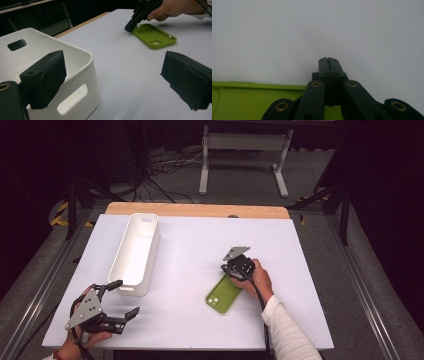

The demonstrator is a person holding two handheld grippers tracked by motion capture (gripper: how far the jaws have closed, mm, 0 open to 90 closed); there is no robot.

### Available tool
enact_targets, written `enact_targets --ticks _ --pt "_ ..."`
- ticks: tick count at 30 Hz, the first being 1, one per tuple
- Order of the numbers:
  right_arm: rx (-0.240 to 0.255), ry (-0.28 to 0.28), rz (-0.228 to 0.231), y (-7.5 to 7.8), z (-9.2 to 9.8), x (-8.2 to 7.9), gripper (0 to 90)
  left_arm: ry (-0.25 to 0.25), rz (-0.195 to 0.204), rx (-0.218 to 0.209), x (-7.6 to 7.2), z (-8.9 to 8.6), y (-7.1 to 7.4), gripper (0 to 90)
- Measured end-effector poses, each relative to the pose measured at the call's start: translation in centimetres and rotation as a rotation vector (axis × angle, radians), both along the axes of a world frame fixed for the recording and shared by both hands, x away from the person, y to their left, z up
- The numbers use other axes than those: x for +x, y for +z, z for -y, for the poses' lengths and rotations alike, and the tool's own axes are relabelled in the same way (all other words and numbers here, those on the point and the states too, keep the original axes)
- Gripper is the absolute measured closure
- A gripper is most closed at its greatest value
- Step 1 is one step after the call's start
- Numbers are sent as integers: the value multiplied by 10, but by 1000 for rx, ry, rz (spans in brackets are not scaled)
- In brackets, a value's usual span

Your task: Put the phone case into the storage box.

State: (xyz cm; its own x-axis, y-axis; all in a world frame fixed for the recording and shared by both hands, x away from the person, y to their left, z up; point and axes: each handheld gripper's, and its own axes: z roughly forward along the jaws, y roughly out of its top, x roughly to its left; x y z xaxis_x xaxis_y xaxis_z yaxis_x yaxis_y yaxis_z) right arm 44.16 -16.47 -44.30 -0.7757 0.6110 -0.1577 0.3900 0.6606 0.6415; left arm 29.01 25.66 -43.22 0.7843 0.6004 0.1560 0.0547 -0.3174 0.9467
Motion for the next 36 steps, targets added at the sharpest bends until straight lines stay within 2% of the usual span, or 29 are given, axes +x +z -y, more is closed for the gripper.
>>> enact_targets --ticks 2,16,25,28,36 --pt "-16 5 -2 1 7 -5 900 -1 0 0 0 0 0 66" --pt "-22 -14 -48 4 44 -42 900 -7 -4 5 -1 1 0 66" --pt "-34 1 -73 3 53 -69 900 -9 -11 4 -2 1 0 67" --pt "-34 7 -80 3 55 -77 900 -14 -8 19 -2 1 0 68" --pt "-24 54 -105 2 54 -96 900 -14 -15 23 -2 3 -1 68"
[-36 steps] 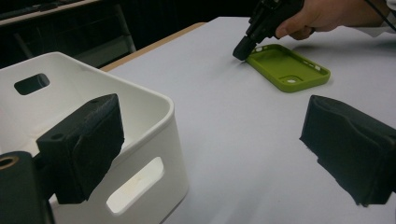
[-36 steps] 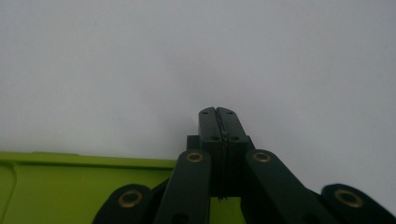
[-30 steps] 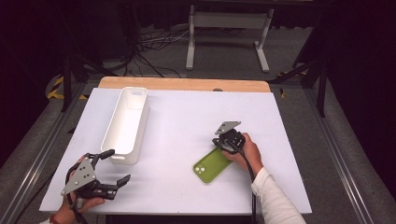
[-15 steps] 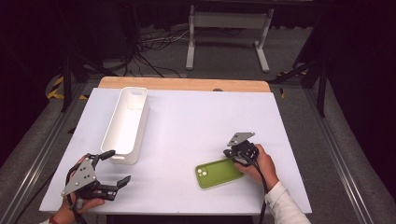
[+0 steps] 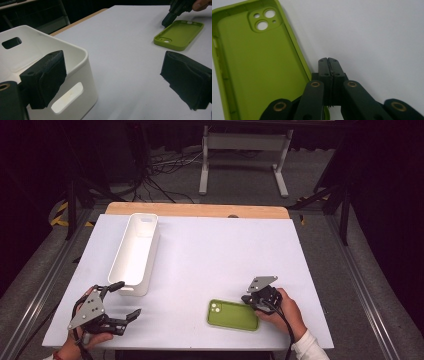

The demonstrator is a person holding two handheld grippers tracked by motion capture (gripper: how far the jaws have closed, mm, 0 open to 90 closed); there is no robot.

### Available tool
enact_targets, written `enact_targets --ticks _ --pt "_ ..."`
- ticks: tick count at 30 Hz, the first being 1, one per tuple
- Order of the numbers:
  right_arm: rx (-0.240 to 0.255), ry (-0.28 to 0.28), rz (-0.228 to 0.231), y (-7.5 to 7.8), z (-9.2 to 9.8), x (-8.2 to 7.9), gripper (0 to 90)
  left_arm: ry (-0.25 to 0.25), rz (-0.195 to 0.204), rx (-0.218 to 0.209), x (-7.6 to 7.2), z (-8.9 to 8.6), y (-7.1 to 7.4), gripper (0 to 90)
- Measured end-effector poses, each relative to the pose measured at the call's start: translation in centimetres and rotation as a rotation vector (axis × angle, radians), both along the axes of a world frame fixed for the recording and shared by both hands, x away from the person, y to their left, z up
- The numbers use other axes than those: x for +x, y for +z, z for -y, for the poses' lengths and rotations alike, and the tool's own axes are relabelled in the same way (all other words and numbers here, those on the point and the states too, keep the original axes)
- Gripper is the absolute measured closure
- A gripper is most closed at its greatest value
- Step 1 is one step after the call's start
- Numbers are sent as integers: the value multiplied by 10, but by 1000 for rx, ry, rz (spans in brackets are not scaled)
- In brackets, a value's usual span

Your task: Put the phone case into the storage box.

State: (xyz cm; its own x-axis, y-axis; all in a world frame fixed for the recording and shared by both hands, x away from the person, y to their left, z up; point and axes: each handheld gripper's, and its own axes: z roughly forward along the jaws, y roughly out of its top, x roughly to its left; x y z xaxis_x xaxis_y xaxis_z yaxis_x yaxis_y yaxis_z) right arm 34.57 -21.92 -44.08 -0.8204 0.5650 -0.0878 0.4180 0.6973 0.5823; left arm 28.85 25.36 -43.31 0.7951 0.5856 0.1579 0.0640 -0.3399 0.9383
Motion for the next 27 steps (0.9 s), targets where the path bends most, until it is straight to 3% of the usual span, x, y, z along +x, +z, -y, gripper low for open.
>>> enact_targets --ticks 12,18,21,23,27 --pt "-3 26 -7 1 -8 -4 855 -6 -1 4 0 0 0 69" --pt "24 60 31 19 -21 1 761 -7 3 14 0 1 0 68" --pt "18 85 27 23 -28 3 725 -11 0 16 0 2 0 68" --pt "-27 123 17 25 -41 6 657 -13 -3 22 1 2 -1 68" --pt "-107 172 -46 26 -65 13 503 -22 -11 22 1 3 -1 67"
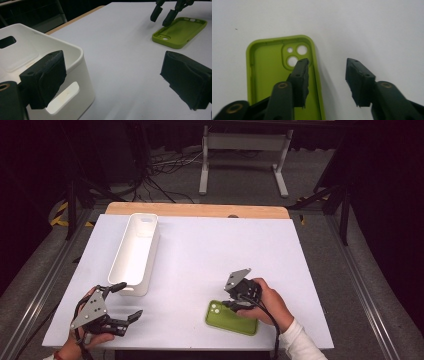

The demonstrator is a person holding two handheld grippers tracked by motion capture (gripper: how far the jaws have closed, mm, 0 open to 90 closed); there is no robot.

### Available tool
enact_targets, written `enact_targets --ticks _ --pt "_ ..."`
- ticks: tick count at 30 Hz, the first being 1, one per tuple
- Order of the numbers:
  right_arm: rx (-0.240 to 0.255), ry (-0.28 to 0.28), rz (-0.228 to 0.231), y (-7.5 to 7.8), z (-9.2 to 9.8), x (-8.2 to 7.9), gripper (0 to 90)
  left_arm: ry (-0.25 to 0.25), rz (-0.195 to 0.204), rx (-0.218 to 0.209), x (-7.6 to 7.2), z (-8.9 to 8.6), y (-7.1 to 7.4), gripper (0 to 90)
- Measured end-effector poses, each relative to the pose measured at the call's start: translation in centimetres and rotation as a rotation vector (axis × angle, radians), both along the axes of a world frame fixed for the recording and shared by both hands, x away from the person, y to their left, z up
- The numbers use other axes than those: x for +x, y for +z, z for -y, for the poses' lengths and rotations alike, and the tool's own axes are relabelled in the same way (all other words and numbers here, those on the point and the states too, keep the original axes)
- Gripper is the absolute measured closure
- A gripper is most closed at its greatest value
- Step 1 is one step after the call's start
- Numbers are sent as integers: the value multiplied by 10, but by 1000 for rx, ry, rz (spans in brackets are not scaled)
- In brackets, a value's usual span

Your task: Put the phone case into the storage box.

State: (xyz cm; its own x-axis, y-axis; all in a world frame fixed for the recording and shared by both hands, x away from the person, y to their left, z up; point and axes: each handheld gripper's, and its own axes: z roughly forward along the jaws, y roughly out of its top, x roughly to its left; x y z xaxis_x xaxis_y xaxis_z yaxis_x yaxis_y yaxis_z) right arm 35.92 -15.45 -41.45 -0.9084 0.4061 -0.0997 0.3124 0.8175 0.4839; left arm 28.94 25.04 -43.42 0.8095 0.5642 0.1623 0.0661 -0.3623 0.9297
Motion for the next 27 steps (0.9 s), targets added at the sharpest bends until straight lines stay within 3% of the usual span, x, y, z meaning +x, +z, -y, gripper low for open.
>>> enact_targets --ticks 3,5,6,8,12,18,23,27 --pt "-34 8 -30 -1 -13 6 423 -1 -1 2 0 0 0 68" --pt "-65 12 -44 -2 -21 11 417 -4 -5 1 0 0 0 67" --pt "-95 25 -60 -4 -28 15 455 -4 -6 4 0 0 -1 67" --pt "-106 31 -72 -5 -30 16 475 -5 -5 5 0 0 -1 67" --pt "-139 50 -115 -7 -41 21 653 -4 0 6 0 0 -1 67" --pt "-174 75 -149 -7 -46 23 792 -11 -6 9 0 1 -2 67" --pt "-212 96 -167 -6 -52 25 843 -16 -6 22 1 1 -2 67" --pt "-236 107 -150 -6 -54 23 853 -16 -9 18 1 1 -2 67"
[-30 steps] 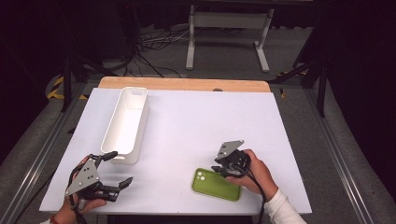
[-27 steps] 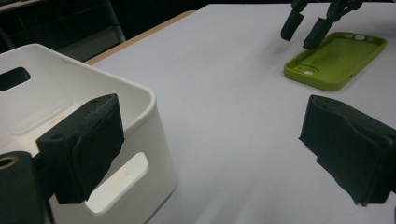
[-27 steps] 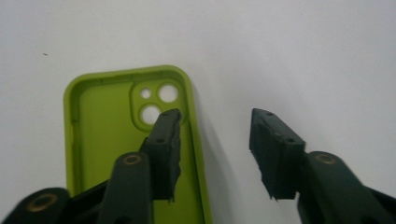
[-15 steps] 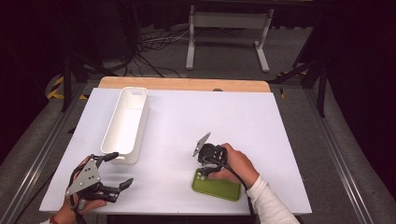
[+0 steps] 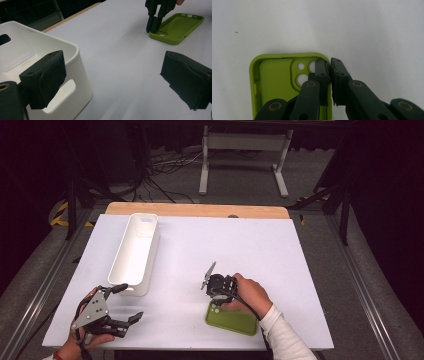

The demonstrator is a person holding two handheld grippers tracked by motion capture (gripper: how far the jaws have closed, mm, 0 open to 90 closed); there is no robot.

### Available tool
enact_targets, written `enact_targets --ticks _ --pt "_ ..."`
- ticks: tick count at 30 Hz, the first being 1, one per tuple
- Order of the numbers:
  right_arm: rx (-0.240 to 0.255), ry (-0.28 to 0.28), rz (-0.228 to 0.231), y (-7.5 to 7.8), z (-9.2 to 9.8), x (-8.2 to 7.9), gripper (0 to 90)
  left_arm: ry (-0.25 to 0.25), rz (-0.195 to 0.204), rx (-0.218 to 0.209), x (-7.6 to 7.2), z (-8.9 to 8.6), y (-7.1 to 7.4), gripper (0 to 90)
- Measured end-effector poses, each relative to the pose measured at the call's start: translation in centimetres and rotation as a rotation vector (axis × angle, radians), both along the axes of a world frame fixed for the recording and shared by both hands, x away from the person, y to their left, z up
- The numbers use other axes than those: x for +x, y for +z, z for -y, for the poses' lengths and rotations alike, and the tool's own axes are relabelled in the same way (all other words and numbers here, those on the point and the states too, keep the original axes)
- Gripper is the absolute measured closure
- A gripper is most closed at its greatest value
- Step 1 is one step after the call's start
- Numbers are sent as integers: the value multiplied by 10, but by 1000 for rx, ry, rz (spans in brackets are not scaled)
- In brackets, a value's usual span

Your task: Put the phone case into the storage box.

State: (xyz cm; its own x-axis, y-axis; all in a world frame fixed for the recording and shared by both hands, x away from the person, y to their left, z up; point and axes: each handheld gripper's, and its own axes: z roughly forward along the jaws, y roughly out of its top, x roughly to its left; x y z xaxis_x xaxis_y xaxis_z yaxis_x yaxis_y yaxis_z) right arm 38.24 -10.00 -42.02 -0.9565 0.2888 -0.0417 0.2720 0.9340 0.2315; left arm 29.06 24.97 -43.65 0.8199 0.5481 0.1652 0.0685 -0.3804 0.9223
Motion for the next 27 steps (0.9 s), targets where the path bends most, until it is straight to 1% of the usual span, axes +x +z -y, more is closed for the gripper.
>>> enact_targets --ticks 4,5,7,8,9,11,13,14,15,17,19,21,22,24,25,26,27 --pt "-25 15 29 0 -3 -3 867 1 -6 2 0 1 -1 67" --pt "-43 18 53 0 -4 -5 883 -1 -10 4 0 1 -1 71" --pt "-31 20 68 -1 -3 -6 885 -2 -11 5 0 1 -1 72" --pt "-31 20 68 -1 -3 -6 885 -2 -11 5 0 1 -1 71" --pt "-17 23 75 0 -2 -8 886 -4 -11 5 0 1 -1 72" --pt "-8 23 83 1 -1 -9 887 -3 -10 3 0 1 -1 72" --pt "30 8 102 7 2 -12 888 -2 -7 5 0 1 -1 72" --pt "70 -11 131 13 7 -14 888 -3 -10 8 0 1 0 72" --pt "70 -11 131 13 7 -14 888 -3 -11 5 0 1 0 72" --pt "112 -30 170 19 12 -14 888 -2 -10 5 0 1 0 72" --pt "141 -46 194 22 16 -14 888 -1 -6 6 0 2 -1 73" --pt "183 -77 230 27 22 -13 888 1 -8 6 0 2 0 73" --pt "195 -82 241 29 24 -14 888 2 -7 5 0 2 0 73" --pt "234 -103 272 33 28 -14 888 6 -6 4 -1 2 0 73" --pt "249 -109 281 35 30 -14 888 4 -3 13 0 2 1 73" --pt "272 -120 299 37 32 -14 888 3 -5 9 0 2 1 73" --pt "288 -135 306 39 33 -14 888 3 -7 6 0 2 1 73"
